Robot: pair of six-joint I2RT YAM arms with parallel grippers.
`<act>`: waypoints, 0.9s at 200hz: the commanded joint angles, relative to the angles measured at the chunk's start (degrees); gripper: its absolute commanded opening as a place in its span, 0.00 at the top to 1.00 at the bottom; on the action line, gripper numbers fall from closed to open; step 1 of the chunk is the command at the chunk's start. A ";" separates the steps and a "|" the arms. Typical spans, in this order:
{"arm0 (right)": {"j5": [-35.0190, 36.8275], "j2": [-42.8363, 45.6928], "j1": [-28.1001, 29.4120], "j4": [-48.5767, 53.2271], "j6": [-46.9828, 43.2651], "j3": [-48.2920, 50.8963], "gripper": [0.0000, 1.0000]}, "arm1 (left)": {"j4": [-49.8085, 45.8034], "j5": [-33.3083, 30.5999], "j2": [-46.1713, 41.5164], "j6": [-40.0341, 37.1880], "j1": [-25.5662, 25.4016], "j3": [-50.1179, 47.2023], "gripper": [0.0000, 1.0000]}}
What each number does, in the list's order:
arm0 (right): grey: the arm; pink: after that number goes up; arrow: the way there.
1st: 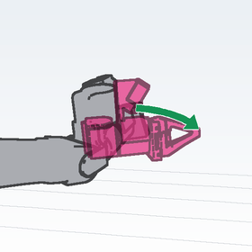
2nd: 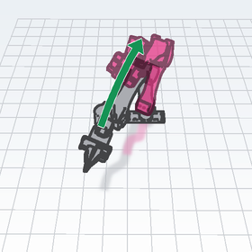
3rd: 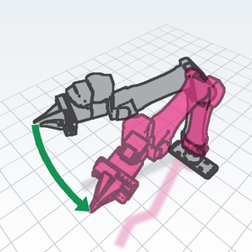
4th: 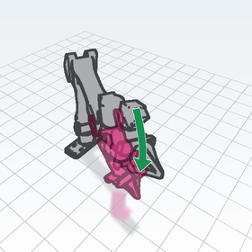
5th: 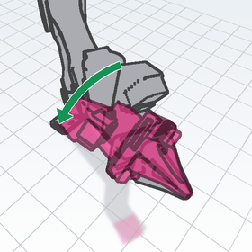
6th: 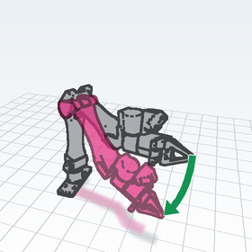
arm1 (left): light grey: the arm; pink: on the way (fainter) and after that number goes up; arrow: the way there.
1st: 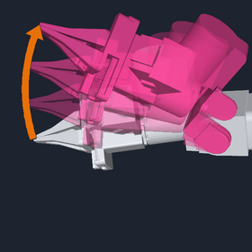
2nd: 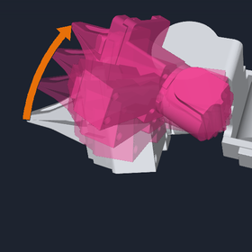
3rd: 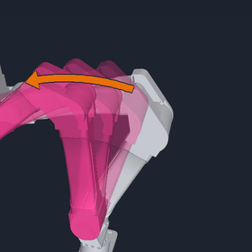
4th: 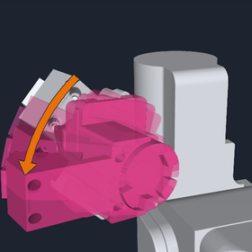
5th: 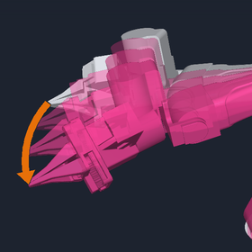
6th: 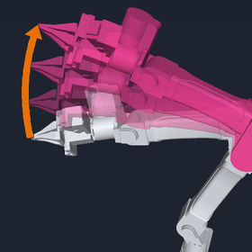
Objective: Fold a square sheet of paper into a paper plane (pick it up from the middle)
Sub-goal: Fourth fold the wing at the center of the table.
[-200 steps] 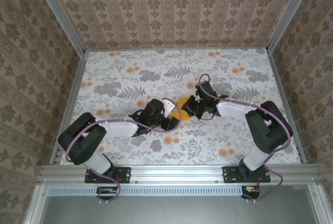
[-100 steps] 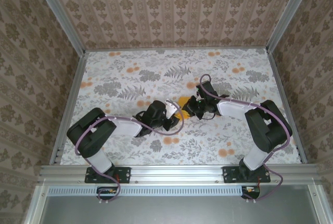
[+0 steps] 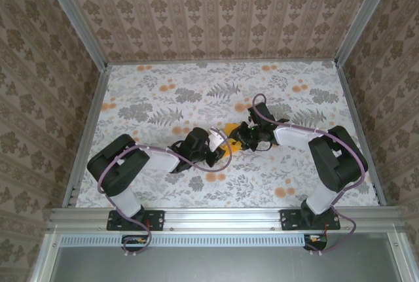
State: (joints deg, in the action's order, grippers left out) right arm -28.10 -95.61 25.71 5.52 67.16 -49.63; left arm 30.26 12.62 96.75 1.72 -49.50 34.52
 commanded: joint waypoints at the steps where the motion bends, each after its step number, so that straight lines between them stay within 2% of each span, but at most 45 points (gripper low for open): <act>1: -0.79 2.50 -0.68 2.11 -4.01 -1.29 0.58 | 1.98 2.48 0.91 2.97 0.61 -0.35 0.91; 35: 0.36 6.19 -1.59 0.84 -7.71 1.73 0.46 | 8.07 4.33 0.66 10.49 2.09 -3.26 0.92; 55: 1.10 7.96 -1.81 -0.37 -10.51 3.31 0.43 | 11.85 5.37 0.71 16.42 3.25 -4.63 0.92; 105: -0.33 6.67 -1.55 -2.54 -16.19 4.32 0.46 | 15.45 5.74 2.37 29.05 4.24 -5.27 0.92; 180: -3.40 -0.85 -0.78 -3.04 -20.21 -0.18 0.54 | 14.14 6.46 3.19 34.85 4.40 -4.65 0.92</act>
State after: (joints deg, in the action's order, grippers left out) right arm -28.99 -94.26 24.32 3.27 49.67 -46.78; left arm 43.81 18.04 99.37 33.32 -45.54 29.39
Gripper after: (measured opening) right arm 0.466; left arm 0.087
